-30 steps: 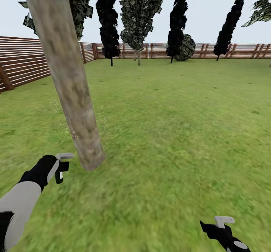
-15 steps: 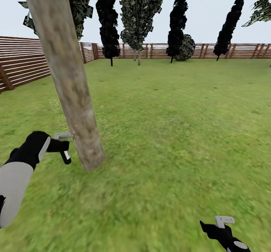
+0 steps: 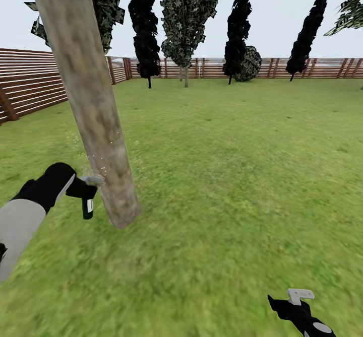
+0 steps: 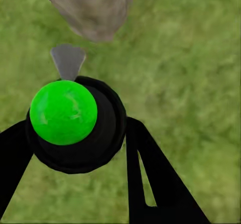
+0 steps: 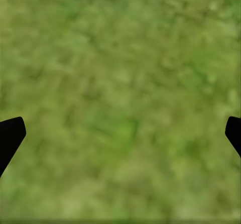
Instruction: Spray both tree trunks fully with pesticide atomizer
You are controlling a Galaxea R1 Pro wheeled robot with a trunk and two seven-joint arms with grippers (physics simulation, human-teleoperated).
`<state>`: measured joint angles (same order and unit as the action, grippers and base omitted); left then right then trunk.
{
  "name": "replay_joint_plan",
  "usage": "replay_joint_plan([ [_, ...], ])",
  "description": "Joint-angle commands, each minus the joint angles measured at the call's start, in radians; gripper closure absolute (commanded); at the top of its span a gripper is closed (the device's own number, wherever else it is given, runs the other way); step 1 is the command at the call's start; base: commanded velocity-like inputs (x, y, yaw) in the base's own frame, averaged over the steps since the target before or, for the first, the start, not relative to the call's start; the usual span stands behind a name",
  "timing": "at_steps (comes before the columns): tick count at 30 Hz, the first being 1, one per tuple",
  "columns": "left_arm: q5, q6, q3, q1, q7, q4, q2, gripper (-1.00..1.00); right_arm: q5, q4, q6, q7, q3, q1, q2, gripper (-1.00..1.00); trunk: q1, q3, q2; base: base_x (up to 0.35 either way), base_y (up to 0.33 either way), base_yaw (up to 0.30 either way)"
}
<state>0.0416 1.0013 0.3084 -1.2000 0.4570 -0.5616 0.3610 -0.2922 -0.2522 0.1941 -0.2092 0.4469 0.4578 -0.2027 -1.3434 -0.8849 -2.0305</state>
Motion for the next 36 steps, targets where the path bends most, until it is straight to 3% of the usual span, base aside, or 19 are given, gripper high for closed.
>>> replay_joint_plan([
  [1,0.005,0.000,0.004,0.019,0.007,0.005,0.002,1.00,-0.008,0.001,0.004,-0.006,0.009,0.001,0.000,-1.00,0.000,-0.001,-0.001,0.000,0.000,0.000],
  [4,0.007,0.009,-0.002,0.007,0.007,0.004,0.011,1.00,-0.008,0.001,0.004,-0.006,0.009,0.001,0.000,-1.00,0.000,-0.001,-0.001,0.000,0.000,0.000],
  [5,0.006,0.011,-0.002,-0.016,0.007,0.002,0.022,1.00,-0.008,0.001,0.004,-0.006,0.009,0.001,0.000,-1.00,0.000,-0.001,-0.001,0.000,0.000,0.000],
  [6,0.004,0.012,0.000,-0.073,0.010,0.007,0.031,1.00,-0.008,0.001,0.004,-0.006,0.009,0.001,0.000,-1.00,0.000,-0.001,-0.001,0.000,0.000,0.000],
  [9,0.007,0.013,0.002,-0.153,0.101,0.007,0.054,1.00,-0.008,0.001,0.004,-0.006,0.009,0.001,0.000,-1.00,0.000,-0.001,-0.001,0.000,0.000,0.000],
  [13,0.058,0.014,0.015,-0.193,0.160,0.007,0.054,1.00,-0.008,0.001,0.004,-0.006,0.009,0.001,0.000,-1.00,0.000,-0.001,-0.001,0.000,0.000,0.000],
  [16,0.062,0.012,0.106,-0.168,0.258,0.009,0.068,1.00,-0.008,0.001,0.004,-0.006,0.009,0.001,0.000,-1.00,0.000,-0.001,-0.001,0.000,0.000,0.000],
  [18,0.066,0.004,0.122,-0.079,0.274,0.008,0.076,1.00,-0.008,0.001,0.004,-0.006,0.009,0.001,0.000,-1.00,0.000,-0.001,-0.001,0.000,0.000,0.000],
  [22,0.068,-0.008,0.120,0.045,0.253,0.009,0.068,1.00,-0.008,0.001,0.004,-0.006,0.009,0.001,0.000,-1.00,0.000,-0.001,-0.001,0.000,0.000,0.000],
  [24,0.063,-0.010,0.110,0.070,0.212,0.006,0.063,1.00,-0.008,0.001,0.004,-0.006,0.009,0.001,0.000,-1.00,0.000,-0.001,-0.001,0.000,0.000,0.000],
  [26,0.058,-0.006,0.053,0.066,0.198,-0.015,0.064,1.00,-0.008,0.001,0.004,-0.006,0.009,0.001,0.000,-1.00,0.000,-0.001,-0.001,0.000,0.000,0.000],
  [28,0.064,0.001,0.018,0.031,0.196,-0.041,0.071,1.00,-0.008,0.001,0.004,-0.006,0.009,0.001,0.000,-1.00,0.000,-0.001,-0.001,0.000,0.000,0.000],
  [30,0.065,0.007,0.012,-0.054,0.195,-0.055,0.076,1.00,-0.008,0.001,0.004,-0.006,0.009,0.001,0.000,-1.00,0.000,-0.001,-0.001,0.000,0.000,0.000],
  [32,0.065,0.012,0.013,-0.175,0.195,-0.054,0.078,1.00,-0.008,0.001,0.004,-0.006,0.009,0.001,0.000,-1.00,0.000,-0.001,-0.001,0.000,0.000,0.000],
  [35,0.086,0.014,0.030,-0.202,0.195,-0.057,0.076,1.00,-0.008,0.001,0.004,-0.006,0.009,0.001,0.000,-1.00,0.000,-0.001,-0.001,0.000,0.000,0.000],
  [36,0.105,0.013,0.068,-0.189,0.195,-0.060,0.076,1.00,-0.008,0.001,0.004,-0.006,0.009,0.001,0.000,-1.00,0.000,-0.001,-0.001,0.000,0.000,0.000],
])
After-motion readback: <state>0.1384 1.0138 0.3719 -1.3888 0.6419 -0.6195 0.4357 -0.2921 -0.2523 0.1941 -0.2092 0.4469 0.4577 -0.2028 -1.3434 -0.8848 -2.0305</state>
